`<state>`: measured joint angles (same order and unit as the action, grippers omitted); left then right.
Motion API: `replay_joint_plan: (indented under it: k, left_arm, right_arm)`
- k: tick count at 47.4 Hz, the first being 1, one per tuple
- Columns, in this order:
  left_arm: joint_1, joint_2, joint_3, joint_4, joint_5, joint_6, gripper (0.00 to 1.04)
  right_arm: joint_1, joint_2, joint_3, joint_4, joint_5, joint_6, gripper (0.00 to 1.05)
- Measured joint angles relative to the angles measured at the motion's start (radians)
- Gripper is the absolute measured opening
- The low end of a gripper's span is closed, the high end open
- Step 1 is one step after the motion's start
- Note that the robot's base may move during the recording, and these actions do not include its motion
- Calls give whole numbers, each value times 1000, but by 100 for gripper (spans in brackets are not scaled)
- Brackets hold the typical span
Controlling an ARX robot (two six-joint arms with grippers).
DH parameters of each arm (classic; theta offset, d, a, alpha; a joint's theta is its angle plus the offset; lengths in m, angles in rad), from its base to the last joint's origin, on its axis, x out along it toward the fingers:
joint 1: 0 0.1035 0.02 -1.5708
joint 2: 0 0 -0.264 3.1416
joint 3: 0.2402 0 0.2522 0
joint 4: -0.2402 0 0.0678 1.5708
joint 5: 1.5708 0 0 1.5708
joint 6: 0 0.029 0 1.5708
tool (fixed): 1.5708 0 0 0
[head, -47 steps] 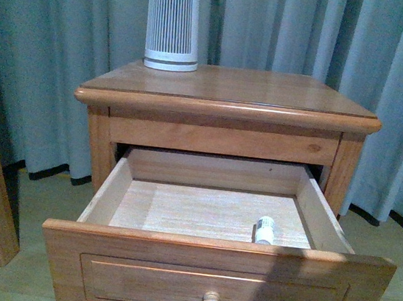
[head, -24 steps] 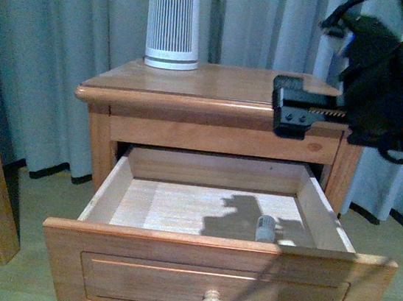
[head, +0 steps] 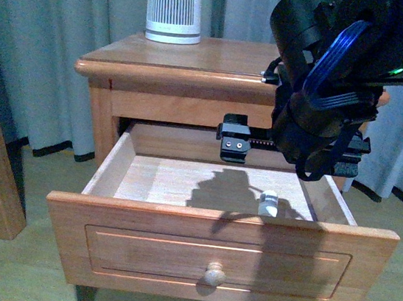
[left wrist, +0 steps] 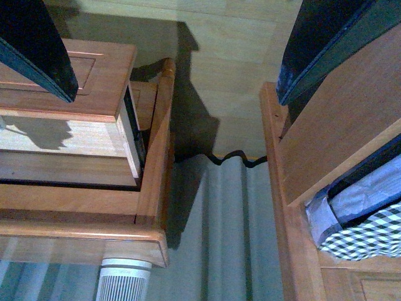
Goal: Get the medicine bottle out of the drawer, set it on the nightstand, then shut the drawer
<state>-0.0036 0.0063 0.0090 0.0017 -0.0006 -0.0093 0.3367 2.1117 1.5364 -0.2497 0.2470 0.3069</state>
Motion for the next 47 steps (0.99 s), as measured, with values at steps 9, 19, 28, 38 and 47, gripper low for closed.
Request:
replay_joint_plan:
  k: [9,19,28,38,47]
  left_arm:
    - [0,0,0,0,0,0,98]
    - [0,0,0,0,0,0,98]
    - [0,0,0,0,0,0,98]
    - [0,0,0,0,0,0,98]
    - [0,0,0,0,0,0,98]
  right_arm:
    - [-4,88,29,8,25,0,98]
    - [-14,153,68,16,23,0,98]
    - [-34,196,107,18,22,0,98]
    - [-54,238,140,18,15,-6,98]
    - [-56,272,176,14,25,-27,98]
